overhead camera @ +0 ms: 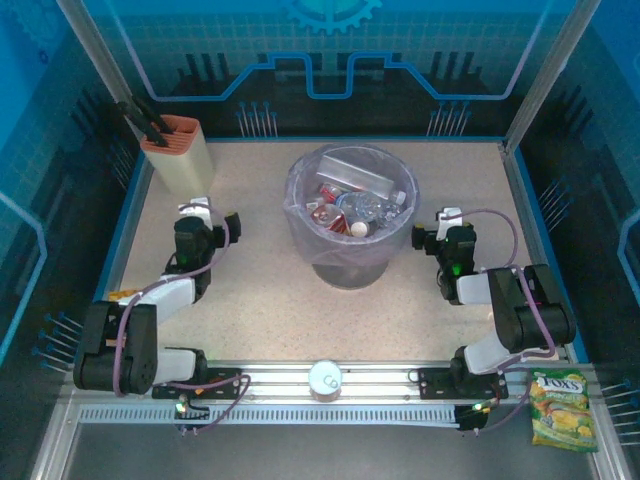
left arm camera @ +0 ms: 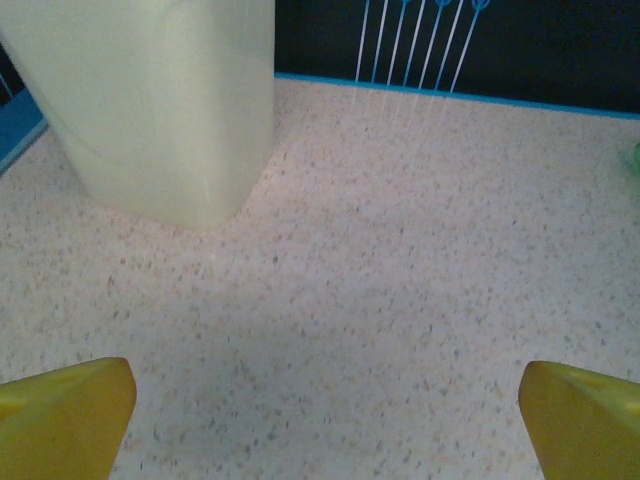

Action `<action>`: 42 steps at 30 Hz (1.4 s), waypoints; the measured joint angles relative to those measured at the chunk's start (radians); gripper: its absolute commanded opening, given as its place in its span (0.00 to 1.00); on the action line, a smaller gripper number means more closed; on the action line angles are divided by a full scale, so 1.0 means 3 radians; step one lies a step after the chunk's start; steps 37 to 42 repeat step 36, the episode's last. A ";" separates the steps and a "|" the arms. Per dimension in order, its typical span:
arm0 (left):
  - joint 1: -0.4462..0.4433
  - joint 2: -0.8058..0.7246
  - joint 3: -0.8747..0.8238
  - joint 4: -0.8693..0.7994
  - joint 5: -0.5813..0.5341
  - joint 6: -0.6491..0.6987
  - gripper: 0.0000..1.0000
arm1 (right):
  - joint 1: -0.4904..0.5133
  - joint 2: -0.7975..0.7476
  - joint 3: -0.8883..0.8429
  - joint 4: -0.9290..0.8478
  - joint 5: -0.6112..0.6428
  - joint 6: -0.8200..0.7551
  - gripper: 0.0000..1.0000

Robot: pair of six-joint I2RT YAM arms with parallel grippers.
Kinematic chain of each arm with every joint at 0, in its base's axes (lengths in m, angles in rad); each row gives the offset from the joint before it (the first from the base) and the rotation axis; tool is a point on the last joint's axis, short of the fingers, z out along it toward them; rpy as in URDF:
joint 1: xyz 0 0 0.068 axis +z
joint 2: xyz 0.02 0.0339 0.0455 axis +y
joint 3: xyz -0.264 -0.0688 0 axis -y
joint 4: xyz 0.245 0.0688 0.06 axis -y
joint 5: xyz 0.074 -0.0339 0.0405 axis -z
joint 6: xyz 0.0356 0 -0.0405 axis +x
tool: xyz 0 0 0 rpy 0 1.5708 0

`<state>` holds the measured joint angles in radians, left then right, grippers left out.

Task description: Put the plastic bottles in the bin

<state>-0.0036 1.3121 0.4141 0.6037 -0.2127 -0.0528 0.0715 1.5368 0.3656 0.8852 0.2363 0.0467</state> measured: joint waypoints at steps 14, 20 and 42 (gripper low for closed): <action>0.0000 0.0772 -0.0137 0.0866 0.0112 0.0011 0.99 | 0.0008 0.0003 0.0000 0.0061 0.0051 -0.0010 1.00; -0.0039 0.0773 -0.0137 0.0978 0.0084 0.0027 0.99 | 0.0008 0.0003 0.0000 0.0064 0.0058 -0.0010 1.00; -0.0061 0.0773 -0.0137 0.1001 0.0071 0.0037 0.99 | 0.0008 0.0003 0.0000 0.0071 0.0060 -0.0010 1.00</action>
